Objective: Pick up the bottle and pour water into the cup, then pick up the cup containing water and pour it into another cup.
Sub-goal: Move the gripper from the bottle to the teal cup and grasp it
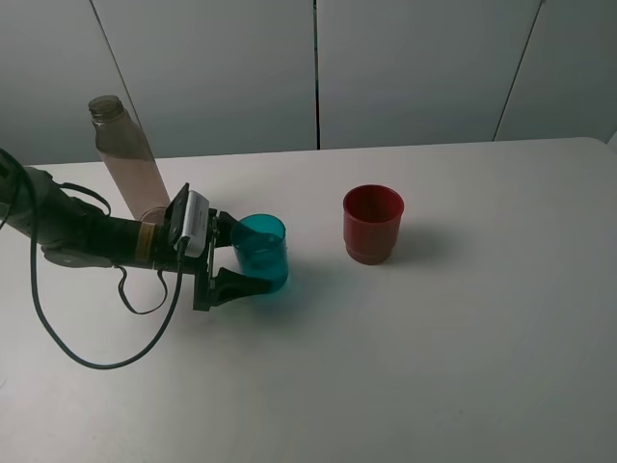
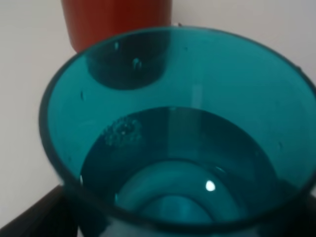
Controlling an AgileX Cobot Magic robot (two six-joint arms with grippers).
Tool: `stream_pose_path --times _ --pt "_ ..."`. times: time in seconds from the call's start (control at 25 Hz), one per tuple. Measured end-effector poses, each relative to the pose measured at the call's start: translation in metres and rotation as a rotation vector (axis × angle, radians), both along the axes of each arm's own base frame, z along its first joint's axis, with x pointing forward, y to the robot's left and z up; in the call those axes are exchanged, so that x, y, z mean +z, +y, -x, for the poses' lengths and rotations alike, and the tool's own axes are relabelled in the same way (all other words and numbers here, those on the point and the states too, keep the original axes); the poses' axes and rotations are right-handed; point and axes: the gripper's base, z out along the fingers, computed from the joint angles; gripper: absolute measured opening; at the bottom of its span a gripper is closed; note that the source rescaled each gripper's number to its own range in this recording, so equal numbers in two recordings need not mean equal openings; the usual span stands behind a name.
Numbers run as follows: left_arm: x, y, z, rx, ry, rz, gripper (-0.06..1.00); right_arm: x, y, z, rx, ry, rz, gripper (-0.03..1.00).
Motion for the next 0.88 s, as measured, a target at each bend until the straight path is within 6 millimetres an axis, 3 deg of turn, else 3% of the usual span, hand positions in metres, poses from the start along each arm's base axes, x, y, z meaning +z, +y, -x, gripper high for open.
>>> stream_pose_path --times 0.36,0.4,0.44,0.52,0.88 --pt "-0.001 -0.013 -0.008 0.006 -0.005 0.022 0.99 0.000 0.000 0.000 0.000 0.000 0.000 0.00" --pt "-0.002 -0.013 -0.008 0.010 -0.003 0.023 0.93 0.000 0.000 0.000 0.000 0.000 0.000 0.00" --pt "-0.002 -0.014 -0.008 0.010 -0.003 0.024 0.80 0.000 0.000 0.000 0.000 0.000 0.000 0.00" --pt "-0.001 -0.014 -0.009 0.019 -0.003 0.028 0.13 0.000 0.000 0.000 0.000 0.000 0.000 0.00" --pt "-0.001 -0.014 -0.011 0.064 0.040 0.042 0.17 0.000 0.000 0.000 -0.003 0.000 -0.006 0.00"
